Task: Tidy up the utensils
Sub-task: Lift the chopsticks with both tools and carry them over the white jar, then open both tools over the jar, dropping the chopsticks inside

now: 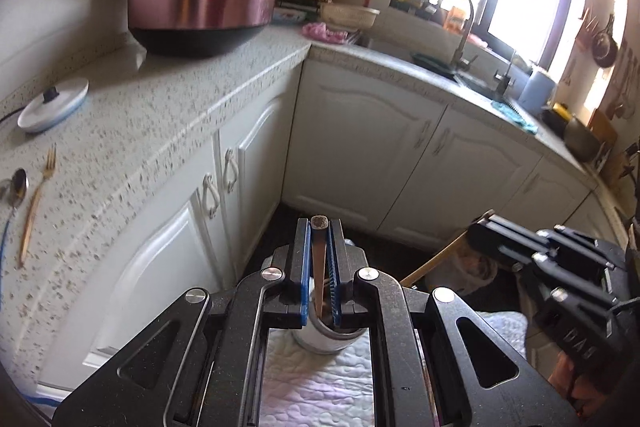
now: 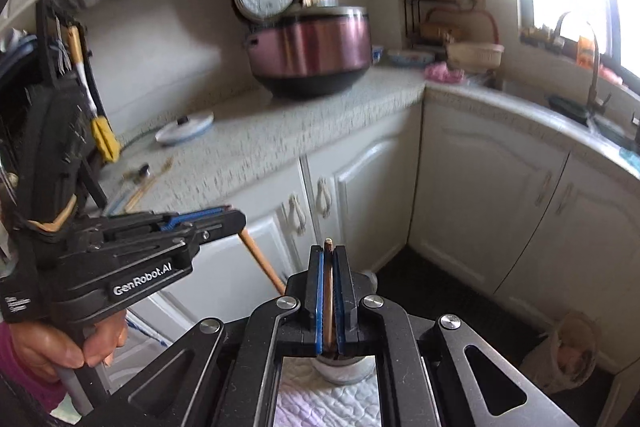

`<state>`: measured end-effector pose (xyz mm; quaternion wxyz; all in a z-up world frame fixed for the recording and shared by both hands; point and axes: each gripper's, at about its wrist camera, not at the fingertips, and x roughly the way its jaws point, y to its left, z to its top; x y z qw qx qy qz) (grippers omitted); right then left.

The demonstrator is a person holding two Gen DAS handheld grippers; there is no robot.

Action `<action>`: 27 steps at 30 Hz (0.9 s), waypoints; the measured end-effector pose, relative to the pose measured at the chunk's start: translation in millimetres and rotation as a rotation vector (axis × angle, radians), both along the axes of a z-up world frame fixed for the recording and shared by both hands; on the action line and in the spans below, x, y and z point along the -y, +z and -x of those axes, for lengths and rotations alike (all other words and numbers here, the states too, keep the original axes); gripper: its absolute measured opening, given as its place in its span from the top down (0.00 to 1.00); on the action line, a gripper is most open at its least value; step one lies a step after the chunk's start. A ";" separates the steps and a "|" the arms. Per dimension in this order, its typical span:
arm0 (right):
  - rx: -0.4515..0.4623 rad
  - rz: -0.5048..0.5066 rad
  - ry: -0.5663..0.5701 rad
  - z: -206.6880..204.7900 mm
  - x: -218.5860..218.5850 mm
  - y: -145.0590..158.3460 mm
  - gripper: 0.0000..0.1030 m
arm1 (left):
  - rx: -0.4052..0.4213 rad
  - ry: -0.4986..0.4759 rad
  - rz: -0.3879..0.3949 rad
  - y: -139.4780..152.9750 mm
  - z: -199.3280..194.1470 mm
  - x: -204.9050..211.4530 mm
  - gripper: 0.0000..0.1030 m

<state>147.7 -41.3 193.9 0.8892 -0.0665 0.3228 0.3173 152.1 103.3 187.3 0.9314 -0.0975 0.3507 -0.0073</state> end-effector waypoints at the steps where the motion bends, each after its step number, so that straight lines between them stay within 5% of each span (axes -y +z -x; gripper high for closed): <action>1: -0.020 0.005 -0.004 -3.8 -0.9 -9.4 0.96 | -0.008 0.001 -0.004 -5.9 -2.2 1.7 0.94; 9: -0.125 0.018 -0.053 -22.6 8.8 -64.0 0.96 | -0.069 -0.005 -0.002 -43.2 -10.6 14.0 0.94; 17: -0.178 -0.009 -0.099 -21.5 27.8 -75.7 0.94 | -0.095 0.030 0.024 -57.7 -5.5 14.9 0.94; 19: -0.184 -0.018 -0.103 -16.2 33.7 -76.9 0.83 | -0.108 0.034 0.031 -58.7 -4.1 14.1 0.90; 22: -0.174 -0.034 -0.116 -7.6 44.7 -75.5 0.62 | -0.104 0.034 0.028 -57.0 3.4 14.8 0.71; 24: -0.178 -0.044 -0.121 -2.6 52.7 -74.7 0.62 | -0.090 0.032 0.033 -52.6 10.1 15.6 0.60; 27: -0.186 -0.058 -0.138 4.5 65.1 -74.7 0.62 | -0.065 0.029 0.015 -44.7 19.1 19.2 0.57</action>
